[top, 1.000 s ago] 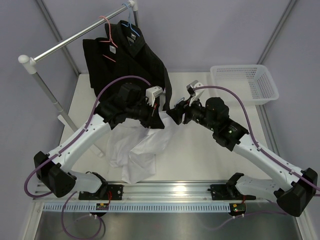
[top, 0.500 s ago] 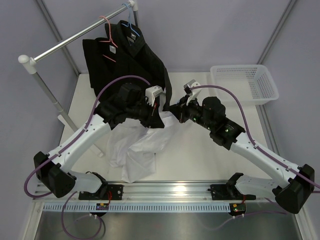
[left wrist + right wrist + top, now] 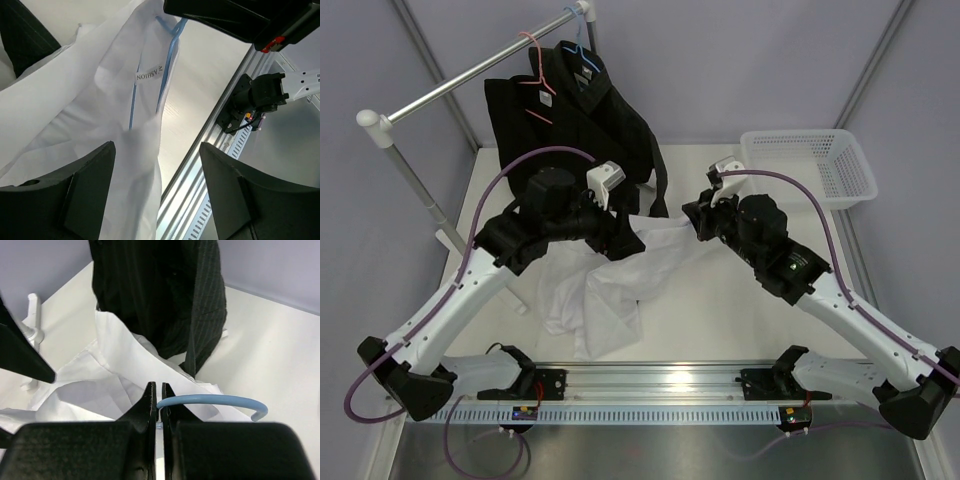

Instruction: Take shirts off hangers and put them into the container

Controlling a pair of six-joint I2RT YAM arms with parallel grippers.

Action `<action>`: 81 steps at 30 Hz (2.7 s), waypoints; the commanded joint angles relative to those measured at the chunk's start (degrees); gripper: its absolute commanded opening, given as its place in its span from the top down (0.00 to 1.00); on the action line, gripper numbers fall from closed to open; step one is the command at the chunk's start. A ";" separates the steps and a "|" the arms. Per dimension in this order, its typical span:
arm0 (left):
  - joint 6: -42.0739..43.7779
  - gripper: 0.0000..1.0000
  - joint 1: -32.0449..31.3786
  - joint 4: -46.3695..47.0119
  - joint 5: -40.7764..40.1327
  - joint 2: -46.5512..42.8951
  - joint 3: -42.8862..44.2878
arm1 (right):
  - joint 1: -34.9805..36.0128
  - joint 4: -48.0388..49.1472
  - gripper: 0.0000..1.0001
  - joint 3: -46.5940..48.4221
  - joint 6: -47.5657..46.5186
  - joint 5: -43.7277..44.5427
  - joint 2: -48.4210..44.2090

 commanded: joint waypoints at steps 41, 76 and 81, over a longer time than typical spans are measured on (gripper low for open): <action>1.59 1.00 -6.89 1.88 -18.49 5.04 6.98 | -0.11 -3.82 1.00 0.33 -2.27 14.89 -4.33; -7.99 1.00 -12.07 2.15 -29.71 -18.43 -14.21 | -4.60 -15.33 1.00 13.78 4.23 27.48 -8.45; -3.68 1.00 -11.98 -1.02 -42.15 -20.55 -15.60 | -4.60 -15.50 1.00 14.90 5.81 28.86 -11.27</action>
